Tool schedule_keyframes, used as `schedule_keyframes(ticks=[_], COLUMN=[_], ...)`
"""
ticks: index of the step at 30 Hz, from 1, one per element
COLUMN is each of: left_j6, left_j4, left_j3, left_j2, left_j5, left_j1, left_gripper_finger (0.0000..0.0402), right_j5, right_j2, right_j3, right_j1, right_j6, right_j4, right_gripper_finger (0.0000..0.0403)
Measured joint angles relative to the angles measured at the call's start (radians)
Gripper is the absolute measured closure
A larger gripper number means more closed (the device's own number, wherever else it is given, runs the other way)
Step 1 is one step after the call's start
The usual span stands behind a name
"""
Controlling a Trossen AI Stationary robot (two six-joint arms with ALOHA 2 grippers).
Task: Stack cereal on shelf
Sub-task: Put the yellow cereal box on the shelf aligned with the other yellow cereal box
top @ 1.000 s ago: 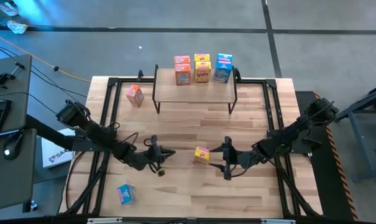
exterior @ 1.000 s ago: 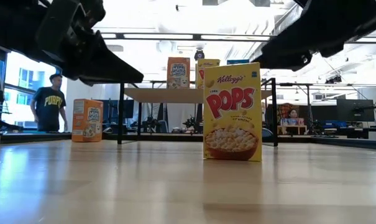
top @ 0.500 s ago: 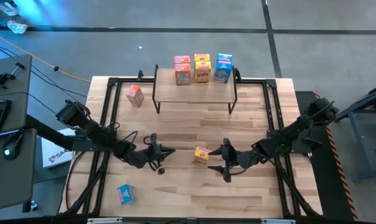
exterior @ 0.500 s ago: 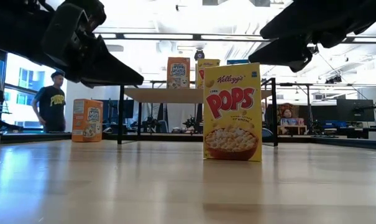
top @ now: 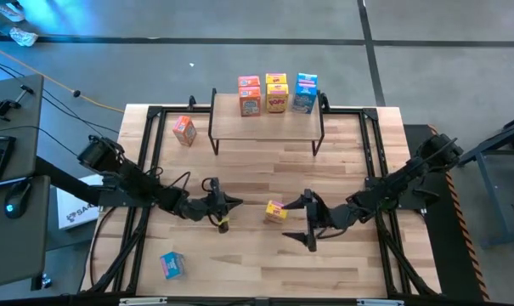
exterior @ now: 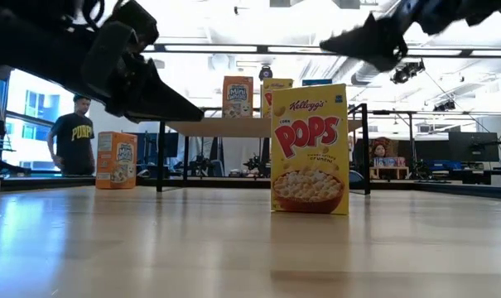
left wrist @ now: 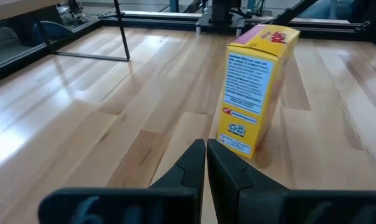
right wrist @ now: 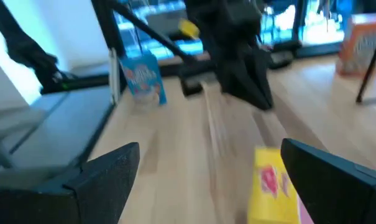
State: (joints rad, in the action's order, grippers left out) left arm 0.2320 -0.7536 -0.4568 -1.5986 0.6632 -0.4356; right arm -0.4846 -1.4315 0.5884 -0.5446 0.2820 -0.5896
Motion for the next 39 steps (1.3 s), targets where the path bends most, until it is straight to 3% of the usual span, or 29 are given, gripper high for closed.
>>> schedule_keyframes(ticks=[6, 11, 14, 18, 26, 32, 39], left_j6=[-0.009, -0.025, -0.024, -0.024, -0.02, -0.031, -0.059], left_j4=[0.0, -0.003, -0.04, -0.127, -0.178, -0.18, -0.174], left_j3=[0.0, 0.011, 0.04, 0.089, 0.137, 0.14, 0.14], left_j2=[0.0, 0.0, 0.0, 0.0, 0.0, 0.0, 0.0], left_j5=[-0.061, -0.132, -0.184, -0.212, -0.213, -0.215, -0.224], left_j1=[0.049, 0.092, 0.122, 0.148, 0.168, 0.167, 0.167], left_gripper_finger=[0.0392, 0.0392, 0.0392, 0.0392, 0.0392, 0.0392, 0.0392], right_j5=[-0.034, -0.035, -0.005, 0.015, 0.059, 0.104, 0.176], right_j2=[0.0, 0.0, 0.0, -0.023, -0.218, -0.368, -0.42], right_j3=[0.0, 0.004, 0.076, 0.275, 0.664, 0.84, 0.882], right_j1=[-0.011, 0.04, 0.076, 0.108, 0.153, 0.201, 0.22], right_j6=[-0.14, 0.023, 0.107, 0.168, 0.258, 0.328, 0.366], right_j4=[-0.086, -0.056, 0.132, 0.595, 1.179, 1.433, 1.445], right_gripper_finger=[0.0005, 0.0004, 0.0004, 0.0004, 0.0004, 0.0005, 0.0044])
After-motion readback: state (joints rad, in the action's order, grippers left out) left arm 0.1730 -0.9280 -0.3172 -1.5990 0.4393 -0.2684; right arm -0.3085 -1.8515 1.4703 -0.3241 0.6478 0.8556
